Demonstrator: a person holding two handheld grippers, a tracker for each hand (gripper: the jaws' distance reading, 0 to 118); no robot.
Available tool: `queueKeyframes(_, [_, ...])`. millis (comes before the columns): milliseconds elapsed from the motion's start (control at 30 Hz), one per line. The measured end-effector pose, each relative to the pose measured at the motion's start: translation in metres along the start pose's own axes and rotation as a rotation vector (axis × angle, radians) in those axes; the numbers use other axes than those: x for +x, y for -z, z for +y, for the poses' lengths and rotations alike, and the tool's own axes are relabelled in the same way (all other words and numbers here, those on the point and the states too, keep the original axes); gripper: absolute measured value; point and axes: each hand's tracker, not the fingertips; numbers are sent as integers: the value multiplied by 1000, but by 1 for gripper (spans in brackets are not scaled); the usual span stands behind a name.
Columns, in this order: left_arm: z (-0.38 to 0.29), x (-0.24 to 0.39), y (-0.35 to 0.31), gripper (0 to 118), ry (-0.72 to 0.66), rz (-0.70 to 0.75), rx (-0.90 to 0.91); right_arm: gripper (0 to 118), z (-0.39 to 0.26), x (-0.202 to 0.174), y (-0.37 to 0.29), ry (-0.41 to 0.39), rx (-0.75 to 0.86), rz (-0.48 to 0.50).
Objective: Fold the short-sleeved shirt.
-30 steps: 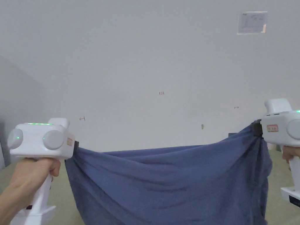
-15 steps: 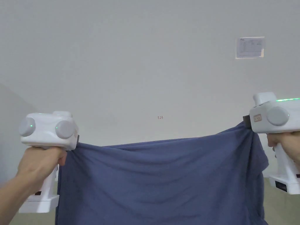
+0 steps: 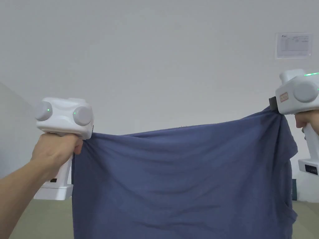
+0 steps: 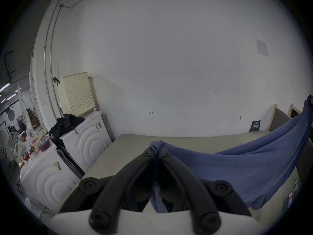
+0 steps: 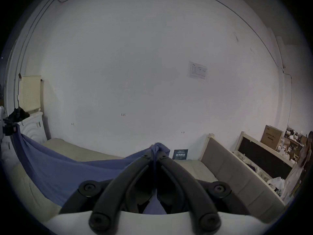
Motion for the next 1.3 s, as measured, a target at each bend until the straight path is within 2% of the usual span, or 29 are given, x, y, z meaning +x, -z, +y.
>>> queueKeyframes(67, [0, 6, 18, 4, 24, 6, -1, 2, -3, -5, 11, 4, 4, 0])
queueKeyframes(267, [-22, 19, 69, 4, 46, 19, -26, 2, -38, -27, 57, -50, -37, -18])
queueKeyframes(433, [-83, 28, 122, 4, 62, -11, -83, 2, -121, -40, 78, -19, -143, 5])
queueKeyframes(533, [-140, 32, 140, 4, 85, -33, -141, 2, -187, -39, 80, 10, -215, 31])
queueKeyframes(600, [-179, 30, 146, 4, 51, -67, -197, 2, -230, -37, 73, 26, -268, 53])
queueKeyframes(633, [-197, 30, 141, 3, 43, -70, -204, 2, -248, -36, 68, 33, -290, 63])
queueKeyframes(733, [-244, 30, 133, 4, 112, -46, -240, 2, -292, -34, 51, -52, -346, 97])
queueKeyframes(833, [-277, 25, 101, 4, 123, -57, -271, 2, -317, -33, 16, -8, -361, 132])
queueKeyframes(933, [-295, 7, 83, 4, 115, -73, -287, 2, -331, -31, -28, -13, -359, 153])
queueKeyframes(1033, [-310, -9, 34, 4, 118, -83, -273, 2, -344, -23, -73, 9, -362, 165])
queueKeyframes(1200, [-355, -46, -49, 4, 77, -136, -286, 2, -382, -13, -163, -16, -388, 196])
queueKeyframes(1300, [-395, -63, -91, 4, 80, -148, -308, 2, -411, -8, -212, -5, -429, 230])
